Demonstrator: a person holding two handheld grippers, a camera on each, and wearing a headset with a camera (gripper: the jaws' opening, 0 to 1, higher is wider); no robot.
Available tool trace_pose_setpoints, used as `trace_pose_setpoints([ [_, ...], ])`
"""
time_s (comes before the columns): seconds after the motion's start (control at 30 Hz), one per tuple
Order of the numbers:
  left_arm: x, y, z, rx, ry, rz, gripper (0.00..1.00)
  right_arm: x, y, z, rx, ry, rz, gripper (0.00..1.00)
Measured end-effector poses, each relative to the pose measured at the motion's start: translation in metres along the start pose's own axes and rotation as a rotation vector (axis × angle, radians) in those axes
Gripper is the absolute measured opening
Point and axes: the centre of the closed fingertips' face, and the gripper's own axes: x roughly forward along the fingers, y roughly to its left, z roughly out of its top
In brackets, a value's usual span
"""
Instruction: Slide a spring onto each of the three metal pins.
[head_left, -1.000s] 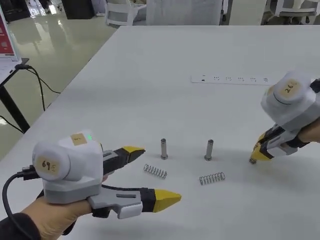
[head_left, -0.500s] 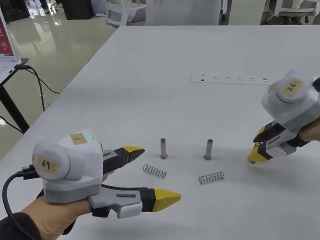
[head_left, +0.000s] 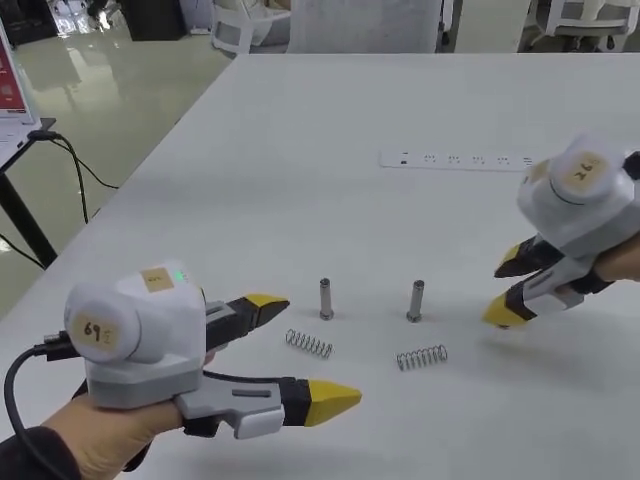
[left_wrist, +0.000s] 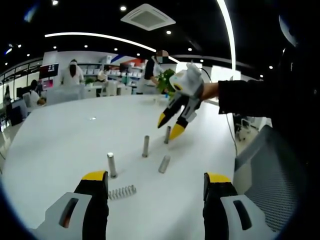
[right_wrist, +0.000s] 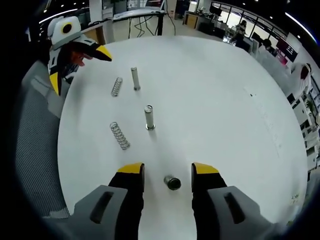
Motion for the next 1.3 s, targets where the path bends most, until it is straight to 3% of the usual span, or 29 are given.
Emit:
trace_pose_setpoints([
  [0.7,0.000,-0.002,0.001,0.007,-0.001,-0.007,0.73,0.000,0.030,0.017,-0.084,-0.001,0.063,0.35],
  [1.3,0.000,-0.002,-0.001,0.004,0.000,-0.011,0.72,0.017,0.059,0.024,-0.155,0.031,0.132,0.28],
])
